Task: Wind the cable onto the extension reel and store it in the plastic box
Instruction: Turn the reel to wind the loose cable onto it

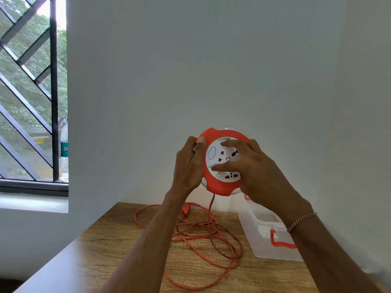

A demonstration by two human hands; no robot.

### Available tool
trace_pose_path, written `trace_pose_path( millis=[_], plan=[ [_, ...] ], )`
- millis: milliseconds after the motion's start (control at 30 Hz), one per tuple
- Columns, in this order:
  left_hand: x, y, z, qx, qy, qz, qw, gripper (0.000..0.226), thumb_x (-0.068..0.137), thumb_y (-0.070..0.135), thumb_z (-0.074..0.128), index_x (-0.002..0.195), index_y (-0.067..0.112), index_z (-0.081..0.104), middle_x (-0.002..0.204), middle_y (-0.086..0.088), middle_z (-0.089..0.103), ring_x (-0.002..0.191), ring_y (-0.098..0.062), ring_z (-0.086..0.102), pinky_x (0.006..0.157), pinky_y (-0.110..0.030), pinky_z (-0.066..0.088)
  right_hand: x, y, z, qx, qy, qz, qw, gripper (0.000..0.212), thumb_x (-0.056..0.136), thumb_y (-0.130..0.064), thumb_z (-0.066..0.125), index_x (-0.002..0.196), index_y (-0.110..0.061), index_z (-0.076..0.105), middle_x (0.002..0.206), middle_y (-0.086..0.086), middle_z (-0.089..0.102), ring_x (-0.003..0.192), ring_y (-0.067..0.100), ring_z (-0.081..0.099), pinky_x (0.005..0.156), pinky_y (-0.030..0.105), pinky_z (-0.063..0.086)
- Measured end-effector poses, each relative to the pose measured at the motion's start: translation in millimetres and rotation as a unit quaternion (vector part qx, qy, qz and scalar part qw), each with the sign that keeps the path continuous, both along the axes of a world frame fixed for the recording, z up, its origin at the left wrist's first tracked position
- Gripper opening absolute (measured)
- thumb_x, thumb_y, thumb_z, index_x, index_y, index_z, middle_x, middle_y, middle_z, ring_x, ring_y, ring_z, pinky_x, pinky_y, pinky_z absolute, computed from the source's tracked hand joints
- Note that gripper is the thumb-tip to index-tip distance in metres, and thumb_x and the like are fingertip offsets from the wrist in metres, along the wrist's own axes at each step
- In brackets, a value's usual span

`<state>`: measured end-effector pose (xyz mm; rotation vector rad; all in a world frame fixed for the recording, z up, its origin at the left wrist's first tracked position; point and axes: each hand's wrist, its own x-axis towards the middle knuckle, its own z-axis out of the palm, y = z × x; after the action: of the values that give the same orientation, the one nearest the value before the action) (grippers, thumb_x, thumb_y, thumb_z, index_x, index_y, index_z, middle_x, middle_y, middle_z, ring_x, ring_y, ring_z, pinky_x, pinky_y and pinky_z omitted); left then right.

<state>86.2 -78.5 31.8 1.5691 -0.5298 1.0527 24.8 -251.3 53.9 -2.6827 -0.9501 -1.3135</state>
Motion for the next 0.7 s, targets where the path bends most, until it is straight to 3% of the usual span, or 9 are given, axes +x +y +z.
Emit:
trace_pose_path(
  millis=[200, 333, 500, 600, 700],
  plan=[
    [-1.2, -1.2, -0.5, 0.000, 0.003, -0.002, 1.000, 0.031, 0.099, 0.050, 0.037, 0.092, 0.025, 0.054, 0.081, 0.011, 0.069, 0.064, -0.015, 0.069, 0.056, -0.040, 0.060, -1.3, 1.8, -4.2, 0.005, -0.059, -0.051, 0.997, 0.068, 0.052, -0.033, 0.090, 0.115, -0.038, 0.065, 0.122, 0.011, 0.058, 0.104, 0.032, 0.052, 0.078, 0.045, 0.053],
    [-3.0, -1.9, -0.3, -0.001, 0.002, -0.007, 1.000, 0.033, 0.098, 0.050, 0.038, 0.094, 0.023, 0.056, 0.082, 0.013, 0.070, 0.064, -0.011, 0.070, 0.056, -0.032, 0.061, 0.6, 2.6, -7.9, 0.056, -0.088, -0.070, 0.992, 0.060, 0.069, -0.041, 0.076, 0.125, -0.040, 0.057, 0.113, 0.011, 0.061, 0.096, 0.028, 0.056, 0.074, 0.038, 0.054],
    [-3.2, -1.9, 0.4, -0.002, -0.004, -0.007, 1.000, 0.036, 0.099, 0.049, 0.038, 0.091, 0.017, 0.055, 0.077, 0.003, 0.068, 0.059, -0.016, 0.067, 0.053, -0.039, 0.058, -2.4, 6.7, -7.9, 0.145, -0.084, -0.075, 0.983, 0.065, 0.075, -0.068, 0.059, 0.129, -0.031, 0.057, 0.109, 0.006, 0.070, 0.087, 0.025, 0.067, 0.073, 0.036, 0.056],
    [-4.4, -1.9, 1.0, -0.001, -0.002, -0.005, 1.000, 0.031, 0.098, 0.049, 0.038, 0.093, 0.024, 0.056, 0.083, 0.015, 0.070, 0.065, -0.010, 0.070, 0.055, -0.028, 0.060, -4.1, 10.4, -6.1, 0.177, -0.061, -0.055, 0.981, 0.066, 0.078, -0.068, 0.053, 0.128, -0.025, 0.059, 0.108, 0.005, 0.072, 0.084, 0.024, 0.070, 0.076, 0.038, 0.059],
    [-5.7, -1.8, 0.8, -0.006, -0.003, -0.014, 1.000, 0.025, 0.099, 0.046, 0.039, 0.093, 0.029, 0.055, 0.082, 0.020, 0.070, 0.067, -0.008, 0.070, 0.056, -0.022, 0.059, -4.6, 8.0, -4.2, 0.164, -0.087, -0.025, 0.982, 0.053, 0.081, -0.055, 0.061, 0.120, -0.019, 0.065, 0.104, 0.009, 0.073, 0.086, 0.027, 0.068, 0.073, 0.041, 0.059]
  ],
)
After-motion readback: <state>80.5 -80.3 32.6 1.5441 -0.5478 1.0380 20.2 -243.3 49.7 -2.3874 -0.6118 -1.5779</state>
